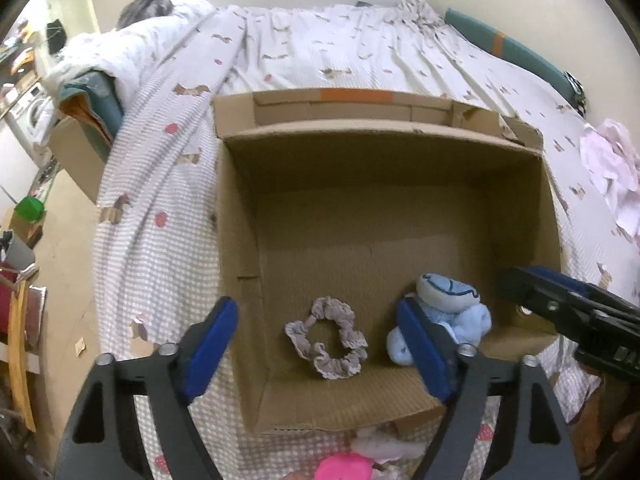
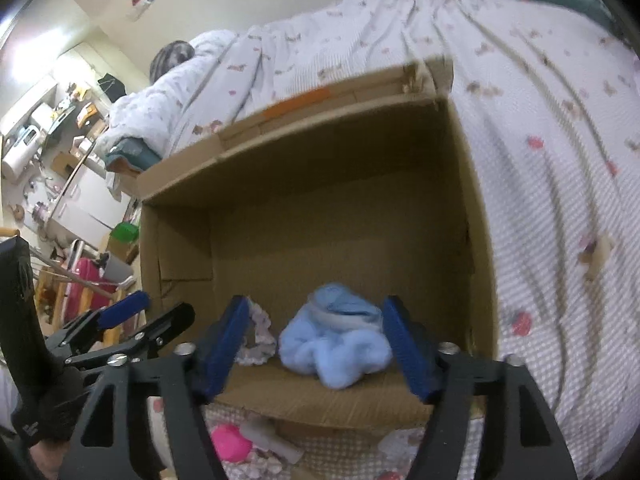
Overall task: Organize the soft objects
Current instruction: 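Carry both scrunchies over the box and open both grippers to drop them inside, then withdraw both grippers from the box back toward the remaining items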
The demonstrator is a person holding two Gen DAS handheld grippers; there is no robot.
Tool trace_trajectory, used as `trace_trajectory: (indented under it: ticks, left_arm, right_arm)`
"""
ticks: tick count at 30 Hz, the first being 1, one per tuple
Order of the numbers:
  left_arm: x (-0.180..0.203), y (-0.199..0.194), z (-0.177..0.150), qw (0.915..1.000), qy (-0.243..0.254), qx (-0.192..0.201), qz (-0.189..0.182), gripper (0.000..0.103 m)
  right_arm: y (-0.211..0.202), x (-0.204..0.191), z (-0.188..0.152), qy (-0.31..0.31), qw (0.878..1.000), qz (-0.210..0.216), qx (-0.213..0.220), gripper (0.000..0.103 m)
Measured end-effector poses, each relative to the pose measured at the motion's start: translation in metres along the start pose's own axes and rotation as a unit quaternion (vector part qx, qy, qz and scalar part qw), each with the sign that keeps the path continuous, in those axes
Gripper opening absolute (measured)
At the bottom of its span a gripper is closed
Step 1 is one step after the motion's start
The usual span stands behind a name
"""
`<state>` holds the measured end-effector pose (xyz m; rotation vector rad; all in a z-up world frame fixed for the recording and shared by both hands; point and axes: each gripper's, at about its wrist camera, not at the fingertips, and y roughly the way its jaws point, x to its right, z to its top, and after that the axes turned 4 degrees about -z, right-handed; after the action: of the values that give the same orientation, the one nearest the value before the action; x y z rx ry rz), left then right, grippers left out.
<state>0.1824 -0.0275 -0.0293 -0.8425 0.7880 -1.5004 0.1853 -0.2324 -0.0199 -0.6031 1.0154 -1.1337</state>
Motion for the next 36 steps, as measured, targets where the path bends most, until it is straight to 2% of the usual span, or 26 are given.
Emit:
trace_trajectory:
  ticks: [4,19,24,29,36]
  left_arm:
    - [-0.002,-0.003,0.004,1.0,-0.007,0.0,0.001,0.082]
    - [-0.003,-0.013,-0.003,1.0,-0.003,0.008,0.002,0.083]
    - [-0.008,-0.025,-0.006,0.9998,-0.005,0.018,0.005,0.083]
    - [-0.016,-0.032,-0.008,0.9999,-0.003,0.012,0.012,0.083]
    - [-0.037,-0.054,-0.017,0.9994,-0.024,0.021,0.014,0.083]
  right_arm:
    - [-0.01,0.0,0.004,0.002,1.0,0.002,0.025,0.096]
    - [-0.016,0.01,0.005,0.018,0.999,-0.007,0.027,0.096]
    - [-0.021,0.016,-0.001,0.024,0.999,-0.023,0.028,0.096]
    - [-0.035,0.019,-0.011,0.025,0.998,-0.036,0.037,0.096]
    - [-0.051,0.026,-0.026,0.034,0.998,-0.046,0.032,0.096]
